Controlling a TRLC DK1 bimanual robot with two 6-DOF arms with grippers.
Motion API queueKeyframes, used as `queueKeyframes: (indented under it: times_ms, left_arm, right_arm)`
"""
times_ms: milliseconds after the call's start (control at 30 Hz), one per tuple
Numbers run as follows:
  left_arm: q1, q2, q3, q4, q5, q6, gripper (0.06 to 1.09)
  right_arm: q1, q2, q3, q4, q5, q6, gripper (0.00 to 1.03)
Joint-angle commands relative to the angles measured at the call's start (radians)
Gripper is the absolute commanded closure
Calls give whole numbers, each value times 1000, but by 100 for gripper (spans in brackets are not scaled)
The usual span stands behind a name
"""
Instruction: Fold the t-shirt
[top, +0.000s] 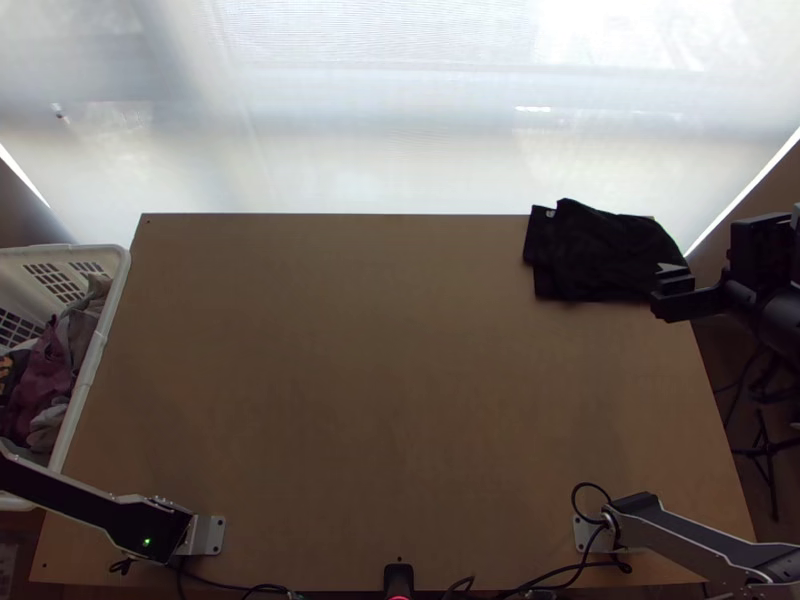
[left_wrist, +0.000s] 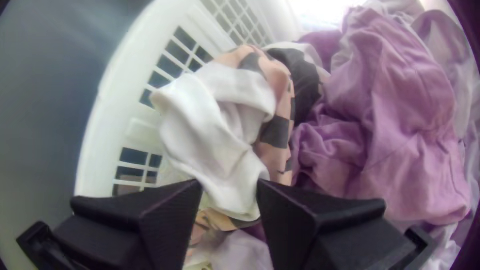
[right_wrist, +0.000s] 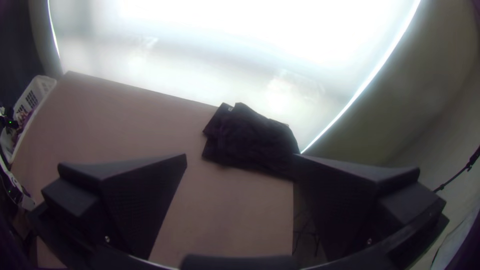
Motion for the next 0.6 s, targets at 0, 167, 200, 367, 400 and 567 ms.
queueKeyframes:
  times_ms: [0,167,200,367,400,567]
  left_arm:
    - [-25,35,27,-29,8,-15,86]
    - [-26,-110,28,-278,148,-102,100]
    - [-25,-153,28,-302,170,-121,100]
    - [-32,-373,27,-482,286,-133,103]
    - [-39,-419,22,-511,308,-138,103]
    - [-95,-643,13,-704,410,-141,103]
  right_arm:
    - [-19,12,6,2,-1,0,5]
    - [-39,9,-3,-1,1,0,7]
    - [-39,9,0,-1,-1,0,7]
    - [-39,13,-1,0,-5,2,7]
    - [-39,13,-6,0,-7,3,7]
    - [-39,15,-44,0,-16,5,6]
